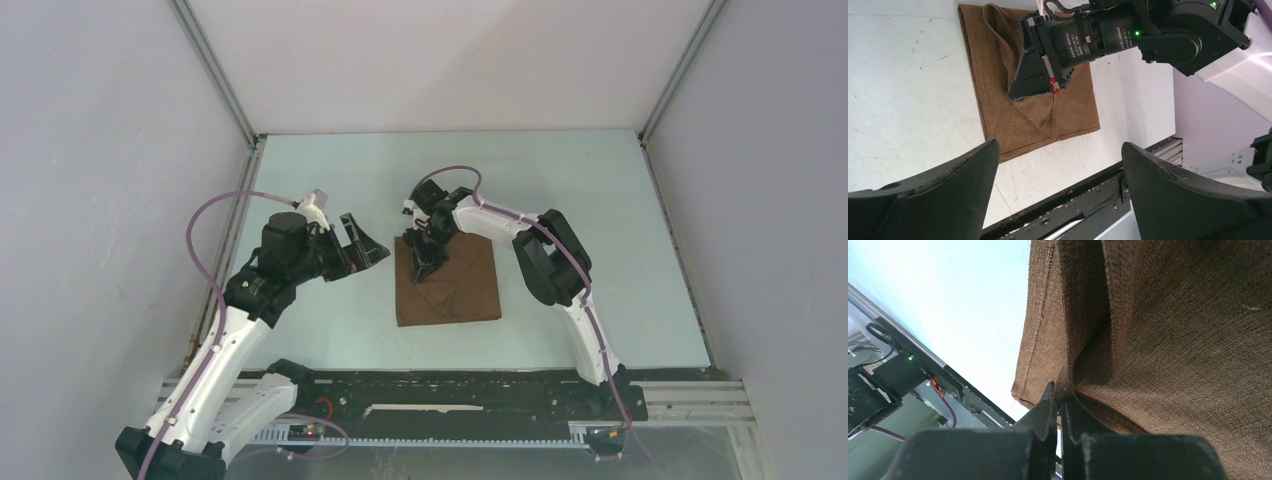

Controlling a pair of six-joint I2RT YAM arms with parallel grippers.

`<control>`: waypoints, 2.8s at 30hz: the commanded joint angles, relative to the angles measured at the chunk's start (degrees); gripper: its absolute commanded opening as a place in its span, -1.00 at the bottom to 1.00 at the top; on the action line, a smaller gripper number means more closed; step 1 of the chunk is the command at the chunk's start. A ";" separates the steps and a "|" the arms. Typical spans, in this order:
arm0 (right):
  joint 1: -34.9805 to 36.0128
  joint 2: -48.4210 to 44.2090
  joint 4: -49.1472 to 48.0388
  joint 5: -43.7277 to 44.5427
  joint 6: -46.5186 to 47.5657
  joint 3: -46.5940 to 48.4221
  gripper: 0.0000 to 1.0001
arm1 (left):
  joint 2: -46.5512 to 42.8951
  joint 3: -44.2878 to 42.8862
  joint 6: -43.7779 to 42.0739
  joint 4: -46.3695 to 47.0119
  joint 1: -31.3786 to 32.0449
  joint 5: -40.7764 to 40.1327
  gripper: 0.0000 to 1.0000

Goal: Fold the napkin into a case and place the utensils inside
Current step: Fold the rectangle-folded napkin at the center of the board.

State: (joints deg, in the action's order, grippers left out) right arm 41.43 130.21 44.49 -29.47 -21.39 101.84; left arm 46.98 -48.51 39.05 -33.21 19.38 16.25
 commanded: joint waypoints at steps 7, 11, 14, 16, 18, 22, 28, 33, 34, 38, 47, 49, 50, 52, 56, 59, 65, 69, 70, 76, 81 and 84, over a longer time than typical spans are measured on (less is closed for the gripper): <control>0.85 -3.52 0.00 -0.80 -1.25 1.15 -1.00 | -0.40 0.78 0.85 0.87 0.05 -0.99 1.00; 0.85 -3.34 -0.01 -1.08 -1.29 1.15 -1.00 | -0.48 0.79 1.10 1.11 0.06 -0.80 1.00; 0.85 -4.02 0.65 -0.58 -0.95 0.76 -1.00 | -0.86 0.70 1.12 1.05 0.09 -0.77 1.00; 0.68 -5.52 0.56 -0.41 -1.03 -0.37 -1.00 | -1.09 0.78 1.06 0.96 0.05 -1.07 1.00; 0.54 -7.34 -0.09 0.11 -1.24 -1.77 -1.00 | -1.12 0.94 1.11 0.94 0.07 -1.09 1.00; 0.54 -9.04 -1.08 -0.17 -1.89 -3.24 -1.00 | -0.77 1.55 1.50 1.44 0.05 -0.82 1.00; 0.58 -6.88 -2.71 -1.26 -2.68 -2.52 -1.00 | -1.06 1.67 1.82 1.91 0.05 -0.19 1.00; 0.58 -4.42 -2.31 -1.68 -2.64 -0.61 -1.00 | -1.68 1.75 1.69 1.52 0.07 -0.65 1.00; 0.56 -4.13 -2.46 -1.75 -2.63 -0.44 -1.00 | -1.78 1.75 1.65 1.42 0.05 -0.69 1.00; 0.62 -2.87 -2.48 -2.08 -2.73 0.26 -1.00 | -1.56 1.68 1.73 1.39 0.09 -0.45 1.00; 0.76 -0.98 -2.98 -2.35 -3.11 1.56 -1.00 | -1.37 1.67 1.65 1.44 0.05 -0.33 1.00; 0.84 -0.23 -2.68 -2.49 -3.16 2.25 -1.00 | -1.45 1.73 1.65 1.42 0.06 -0.34 1.00; 0.80 0.04 -2.66 -2.53 -3.13 2.55 -1.00 | -1.53 1.75 1.65 1.40 0.05 -0.40 1.00; 1.01 0.55 -2.31 -2.44 -3.02 3.33 -1.00 | -1.54 1.75 1.65 1.40 0.06 -0.41 1.00; 1.02 1.50 -1.76 -2.84 -2.91 4.43 -1.00 | -1.52 1.75 1.69 1.39 0.05 -0.33 1.00; 1.11 1.84 -1.46 -2.83 -2.87 4.47 -1.00 | -1.48 1.75 1.65 1.35 0.05 -0.25 1.00; 1.11 1.95 -1.33 -2.80 -2.61 4.49 -1.00 | -1.43 1.84 1.66 1.39 0.05 -0.25 1.00; 1.19 1.65 -1.12 -4.79 -2.46 4.70 -0.71 | -1.54 1.84 1.68 1.39 0.05 -0.29 1.00; 1.20 1.04 -1.01 -5.95 -2.51 4.74 -0.56 | -1.54 1.84 1.65 1.39 0.05 -0.40 1.00; 0.71 -10.04 -2.49 -10.41 -1.19 -0.06 0.19 | -1.00 1.97 1.32 1.36 0.05 -1.03 1.00; -3.98 -21.90 -8.03 -12.63 -0.49 -12.04 0.45 | 0.92 3.52 1.34 3.10 0.05 -0.36 1.00; -8.75 -25.04 -13.79 -16.46 -1.76 -20.83 0.51 | 2.59 4.83 2.23 5.52 0.05 1.23 1.00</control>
State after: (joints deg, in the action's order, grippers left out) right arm 38.54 110.74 38.00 -40.51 -22.92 88.55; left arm 47.77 -45.50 40.14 -31.46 19.38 15.73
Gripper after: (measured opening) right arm 0.743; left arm 0.996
